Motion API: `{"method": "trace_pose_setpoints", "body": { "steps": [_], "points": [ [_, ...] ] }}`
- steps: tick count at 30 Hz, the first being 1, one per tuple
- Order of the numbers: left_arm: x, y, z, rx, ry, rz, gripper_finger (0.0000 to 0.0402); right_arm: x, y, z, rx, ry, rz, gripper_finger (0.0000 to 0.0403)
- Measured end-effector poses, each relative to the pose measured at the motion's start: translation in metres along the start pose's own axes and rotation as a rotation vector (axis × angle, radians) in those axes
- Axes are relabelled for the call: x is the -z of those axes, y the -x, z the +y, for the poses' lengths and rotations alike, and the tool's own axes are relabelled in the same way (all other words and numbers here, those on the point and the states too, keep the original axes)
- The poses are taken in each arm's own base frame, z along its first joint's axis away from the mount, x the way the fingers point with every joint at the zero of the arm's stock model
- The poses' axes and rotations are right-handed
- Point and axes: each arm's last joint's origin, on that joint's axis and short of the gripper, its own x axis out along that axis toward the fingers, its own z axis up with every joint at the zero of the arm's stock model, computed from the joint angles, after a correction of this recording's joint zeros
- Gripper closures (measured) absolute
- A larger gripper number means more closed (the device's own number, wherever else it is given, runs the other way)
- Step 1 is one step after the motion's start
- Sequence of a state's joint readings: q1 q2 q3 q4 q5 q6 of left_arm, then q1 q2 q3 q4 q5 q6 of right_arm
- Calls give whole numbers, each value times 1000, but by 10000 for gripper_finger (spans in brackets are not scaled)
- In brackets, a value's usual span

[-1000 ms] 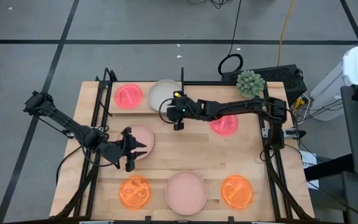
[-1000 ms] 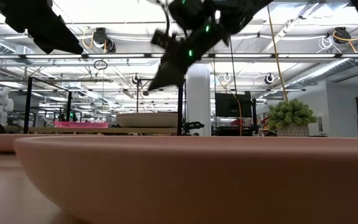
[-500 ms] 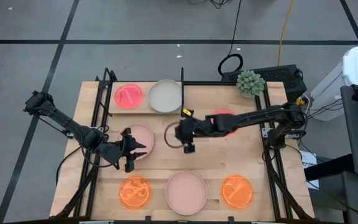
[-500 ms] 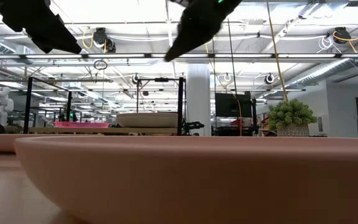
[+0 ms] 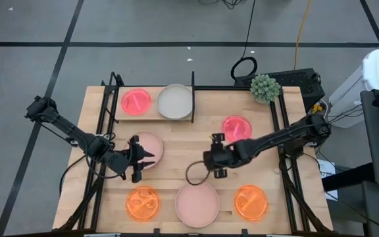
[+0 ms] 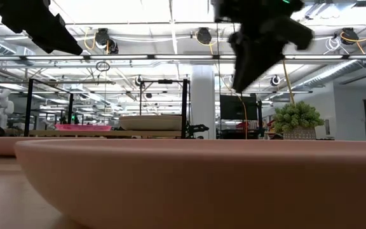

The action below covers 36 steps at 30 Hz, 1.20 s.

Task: Place and stack plates onto a shelf
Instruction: Stack the pink transparent plate on top of the pink transparent plate on the shelf

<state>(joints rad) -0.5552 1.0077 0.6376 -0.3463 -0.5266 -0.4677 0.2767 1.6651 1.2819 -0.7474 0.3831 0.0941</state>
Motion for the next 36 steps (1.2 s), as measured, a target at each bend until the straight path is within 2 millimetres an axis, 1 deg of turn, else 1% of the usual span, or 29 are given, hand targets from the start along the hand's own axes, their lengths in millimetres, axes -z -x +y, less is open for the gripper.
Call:
{"method": "trace_pose_setpoints", "body": {
  "steps": [3, 6, 10, 13, 16, 19, 23, 30, 36],
  "points": [
    [0, 0, 0, -2, -20, 0, 268, 22, -5, 2, 28, 5, -10, 284],
    [0, -1, 1, -6, -27, 0, 268, 53, -9, 1, 31, -43, 5, 288],
    [-1, -2, 3, -16, -56, 0, 268, 92, -7, -6, 33, -116, -7, 289],
    [-3, -3, 6, -29, -51, -1, 268, 121, -8, -8, 31, -133, -20, 289],
    [-3, -4, 8, -40, -44, -1, 268, 147, -16, -7, 22, -158, -80, 289],
    [-4, -5, 10, -50, -39, -1, 268, 167, -28, -5, 25, -174, -121, 289],
    [-5, -6, 12, -57, -52, -1, 268, 181, -37, -6, 98, -183, -114, 289],
    [-6, -7, 15, -71, -70, 0, 268, 183, -40, -9, 147, -161, -117, 289],
    [-6, -8, 15, -72, -57, -2, 268, 192, -51, -10, 151, -167, -53, 290]
  ]
}}
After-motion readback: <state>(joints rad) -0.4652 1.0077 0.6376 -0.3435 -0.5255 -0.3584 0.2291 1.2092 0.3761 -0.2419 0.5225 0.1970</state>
